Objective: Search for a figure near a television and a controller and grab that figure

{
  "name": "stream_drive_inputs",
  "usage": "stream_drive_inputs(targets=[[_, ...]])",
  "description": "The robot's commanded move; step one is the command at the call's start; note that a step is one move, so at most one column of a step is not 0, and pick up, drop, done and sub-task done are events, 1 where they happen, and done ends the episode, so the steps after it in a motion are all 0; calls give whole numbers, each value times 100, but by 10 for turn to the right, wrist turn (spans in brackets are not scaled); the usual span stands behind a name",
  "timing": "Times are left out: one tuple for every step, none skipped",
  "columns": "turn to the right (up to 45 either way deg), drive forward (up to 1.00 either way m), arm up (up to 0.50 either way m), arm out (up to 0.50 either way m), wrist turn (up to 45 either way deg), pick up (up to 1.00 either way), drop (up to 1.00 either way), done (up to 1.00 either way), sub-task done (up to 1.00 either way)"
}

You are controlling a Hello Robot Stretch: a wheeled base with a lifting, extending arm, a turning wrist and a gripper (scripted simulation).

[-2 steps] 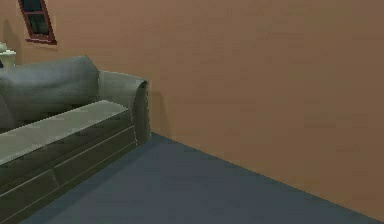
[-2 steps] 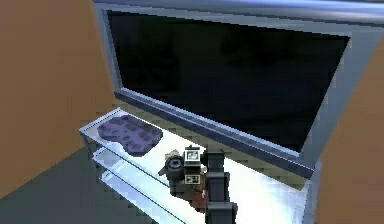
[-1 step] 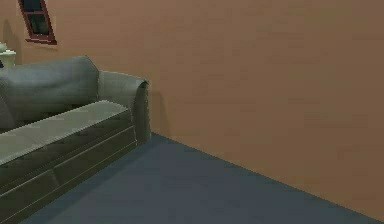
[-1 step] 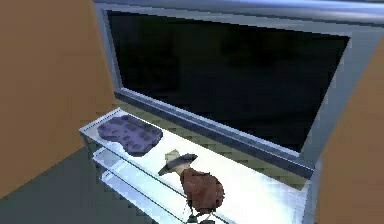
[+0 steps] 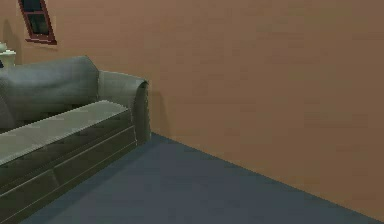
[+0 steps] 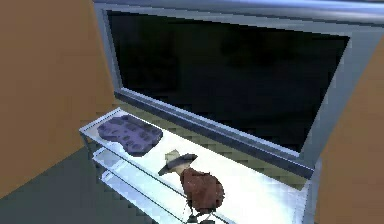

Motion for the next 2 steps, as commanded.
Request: stream_drive_inputs(targets=[[0, 0, 10, 0, 0, 0, 0, 0, 0], [0, 0, 0, 0, 0, 0, 0, 100, 0]])
